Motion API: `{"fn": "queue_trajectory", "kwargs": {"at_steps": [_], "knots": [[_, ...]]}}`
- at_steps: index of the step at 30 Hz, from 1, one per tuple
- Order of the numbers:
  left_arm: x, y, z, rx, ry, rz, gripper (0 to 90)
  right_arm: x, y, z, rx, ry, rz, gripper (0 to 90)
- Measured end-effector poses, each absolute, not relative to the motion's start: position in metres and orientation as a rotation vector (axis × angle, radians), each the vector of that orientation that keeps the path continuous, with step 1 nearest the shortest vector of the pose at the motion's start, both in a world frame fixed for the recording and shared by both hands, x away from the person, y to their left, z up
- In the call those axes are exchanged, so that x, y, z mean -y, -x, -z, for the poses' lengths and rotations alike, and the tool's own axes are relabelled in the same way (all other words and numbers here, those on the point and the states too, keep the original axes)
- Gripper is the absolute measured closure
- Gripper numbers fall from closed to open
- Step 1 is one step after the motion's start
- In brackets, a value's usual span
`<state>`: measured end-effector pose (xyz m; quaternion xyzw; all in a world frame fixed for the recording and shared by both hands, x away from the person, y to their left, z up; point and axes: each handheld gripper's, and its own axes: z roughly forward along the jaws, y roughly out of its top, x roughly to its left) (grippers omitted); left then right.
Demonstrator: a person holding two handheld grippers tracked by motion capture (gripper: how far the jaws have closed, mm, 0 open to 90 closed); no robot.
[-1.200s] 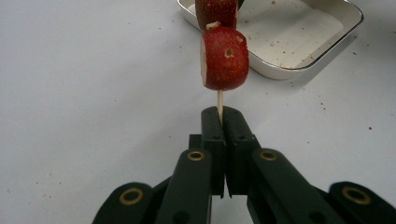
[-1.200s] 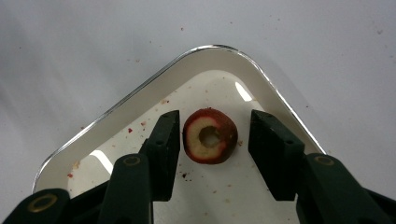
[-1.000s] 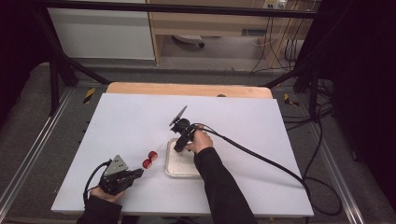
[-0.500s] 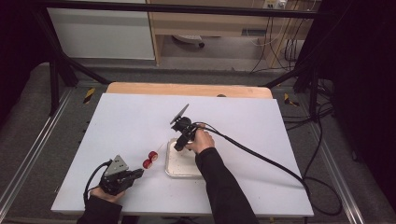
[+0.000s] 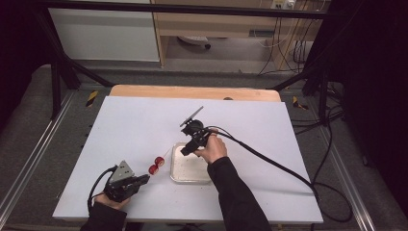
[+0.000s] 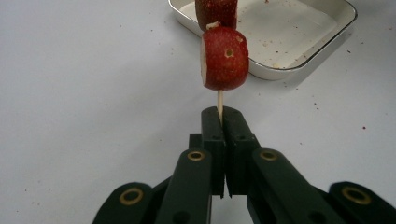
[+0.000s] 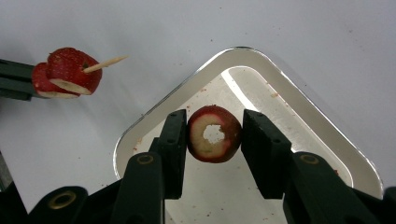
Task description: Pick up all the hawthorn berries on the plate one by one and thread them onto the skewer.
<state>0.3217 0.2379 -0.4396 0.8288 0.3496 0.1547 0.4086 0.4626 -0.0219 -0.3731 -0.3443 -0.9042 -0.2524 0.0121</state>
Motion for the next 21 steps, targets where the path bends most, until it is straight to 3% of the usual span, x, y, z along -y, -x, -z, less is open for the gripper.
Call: {"fn": "queue_trajectory", "kwargs": {"at_steps": [21], "knots": [[-0.226, -0.319, 0.439, -0.852, -2.101, -0.399, 88.0, 0.069, -0.434, 0.377, 2.627, 1.210, 1.140, 62.1]]}}
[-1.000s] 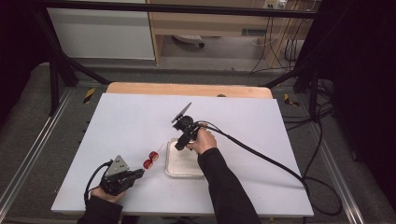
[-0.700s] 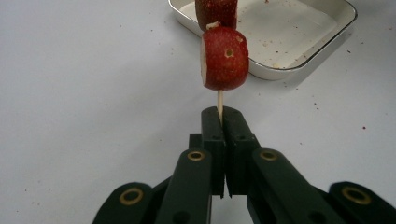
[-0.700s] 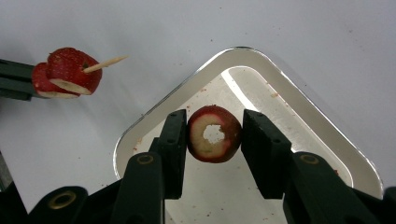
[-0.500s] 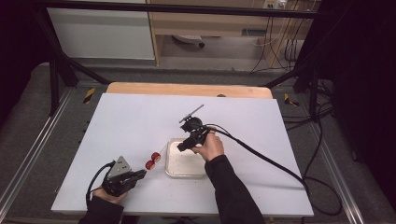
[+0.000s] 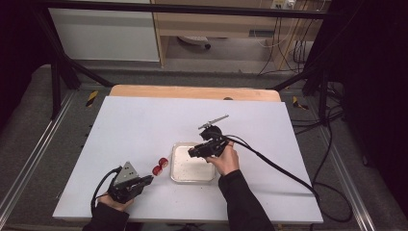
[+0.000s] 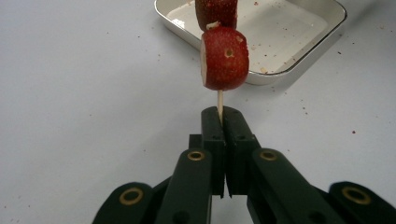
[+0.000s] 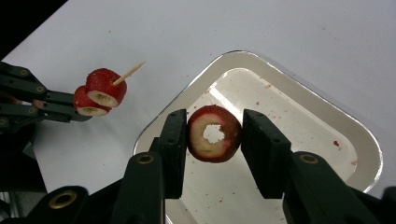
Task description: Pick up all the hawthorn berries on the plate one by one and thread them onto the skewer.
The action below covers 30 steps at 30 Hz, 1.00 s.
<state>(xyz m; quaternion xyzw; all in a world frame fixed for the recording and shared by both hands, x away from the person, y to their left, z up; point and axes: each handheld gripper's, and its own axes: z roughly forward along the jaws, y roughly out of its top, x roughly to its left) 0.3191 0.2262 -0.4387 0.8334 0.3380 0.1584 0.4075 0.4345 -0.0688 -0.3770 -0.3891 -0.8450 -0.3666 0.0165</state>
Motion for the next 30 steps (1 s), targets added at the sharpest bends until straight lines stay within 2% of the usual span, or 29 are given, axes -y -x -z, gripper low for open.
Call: {"fn": "queue_trajectory", "kwargs": {"at_steps": [19, 30], "knots": [[-0.206, -0.315, 0.438, -0.878, -2.065, -0.409, 88.1, 0.093, -0.418, 0.390, 2.324, 1.363, 1.544, 62.2], [-0.200, -0.314, 0.433, -0.949, -1.976, -0.416, 88.1, 0.092, -0.416, 0.393, 2.169, 1.397, 1.741, 62.2]]}}
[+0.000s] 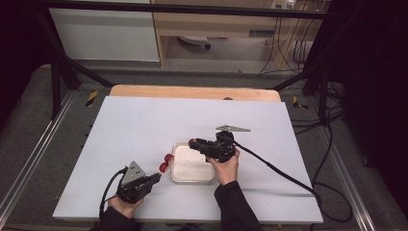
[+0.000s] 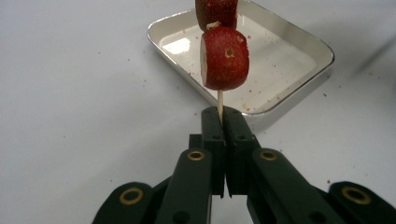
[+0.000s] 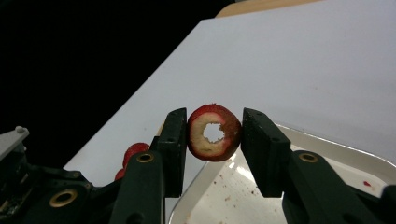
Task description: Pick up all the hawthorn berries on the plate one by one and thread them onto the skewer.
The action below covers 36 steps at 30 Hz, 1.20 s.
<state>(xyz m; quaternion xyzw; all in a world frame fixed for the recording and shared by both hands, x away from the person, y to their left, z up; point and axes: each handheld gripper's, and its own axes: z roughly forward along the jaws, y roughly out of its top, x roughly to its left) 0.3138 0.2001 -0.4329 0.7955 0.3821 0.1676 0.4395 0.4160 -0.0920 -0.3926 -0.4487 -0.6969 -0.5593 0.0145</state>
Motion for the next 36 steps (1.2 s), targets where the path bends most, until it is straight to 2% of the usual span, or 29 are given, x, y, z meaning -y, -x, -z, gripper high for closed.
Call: {"fn": "queue_trajectory", "kwargs": {"at_steps": [18, 36], "knots": [[-0.183, -0.310, 0.428, -1.004, -1.868, -0.419, 88.0, 0.089, -0.418, 0.389, 1.924, 1.441, 2.042, 62.3], [-0.155, -0.316, 0.422, -1.001, -1.840, -0.397, 88.0, 0.089, -0.417, 0.391, 1.747, 1.452, 2.208, 62.4]]}}
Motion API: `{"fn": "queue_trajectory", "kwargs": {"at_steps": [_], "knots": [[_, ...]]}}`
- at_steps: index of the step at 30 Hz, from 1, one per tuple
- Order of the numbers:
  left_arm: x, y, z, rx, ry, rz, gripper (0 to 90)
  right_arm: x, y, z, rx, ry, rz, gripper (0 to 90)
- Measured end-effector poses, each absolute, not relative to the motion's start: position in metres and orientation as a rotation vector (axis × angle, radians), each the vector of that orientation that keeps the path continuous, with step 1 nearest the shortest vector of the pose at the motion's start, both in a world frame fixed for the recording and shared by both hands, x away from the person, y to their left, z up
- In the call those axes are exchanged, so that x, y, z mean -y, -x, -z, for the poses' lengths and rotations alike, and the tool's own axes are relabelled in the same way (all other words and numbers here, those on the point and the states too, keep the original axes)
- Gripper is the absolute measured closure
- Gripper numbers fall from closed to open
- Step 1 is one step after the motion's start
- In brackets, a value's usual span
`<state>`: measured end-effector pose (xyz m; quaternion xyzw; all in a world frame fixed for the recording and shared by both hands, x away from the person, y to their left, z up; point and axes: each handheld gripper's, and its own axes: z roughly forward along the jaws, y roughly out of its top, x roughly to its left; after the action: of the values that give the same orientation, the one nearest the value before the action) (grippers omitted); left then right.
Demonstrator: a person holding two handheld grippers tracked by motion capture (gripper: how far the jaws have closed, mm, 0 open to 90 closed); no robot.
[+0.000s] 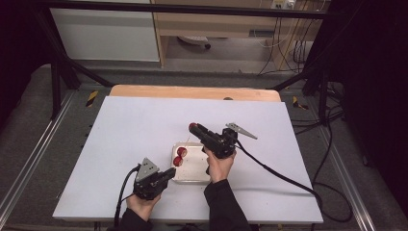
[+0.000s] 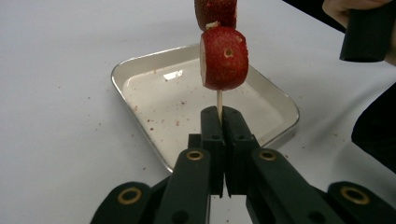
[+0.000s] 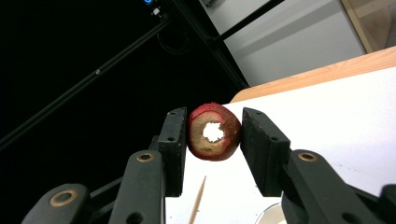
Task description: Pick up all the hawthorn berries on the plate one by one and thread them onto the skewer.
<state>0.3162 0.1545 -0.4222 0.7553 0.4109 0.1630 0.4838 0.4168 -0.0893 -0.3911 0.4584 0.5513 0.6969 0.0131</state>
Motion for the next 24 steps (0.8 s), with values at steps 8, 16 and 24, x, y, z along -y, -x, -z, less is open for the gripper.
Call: {"fn": "queue_trajectory", "kwargs": {"at_steps": [8, 16, 24], "knots": [[-0.1467, -0.3196, 0.4198, -1.004, -1.817, -0.367, 88.0, 0.0883, -0.4153, 0.3923, -1.659, -1.412, -2.201, 62.4], [-0.1470, -0.3196, 0.4194, -1.013, -1.797, -0.369, 88.1, 0.0886, -0.4150, 0.3933, -1.632, -1.418, -2.215, 62.4], [-0.1465, -0.3203, 0.4192, -1.014, -1.791, -0.369, 88.0, 0.0874, -0.4149, 0.3949, -1.630, -1.431, -2.228, 62.4]]}}
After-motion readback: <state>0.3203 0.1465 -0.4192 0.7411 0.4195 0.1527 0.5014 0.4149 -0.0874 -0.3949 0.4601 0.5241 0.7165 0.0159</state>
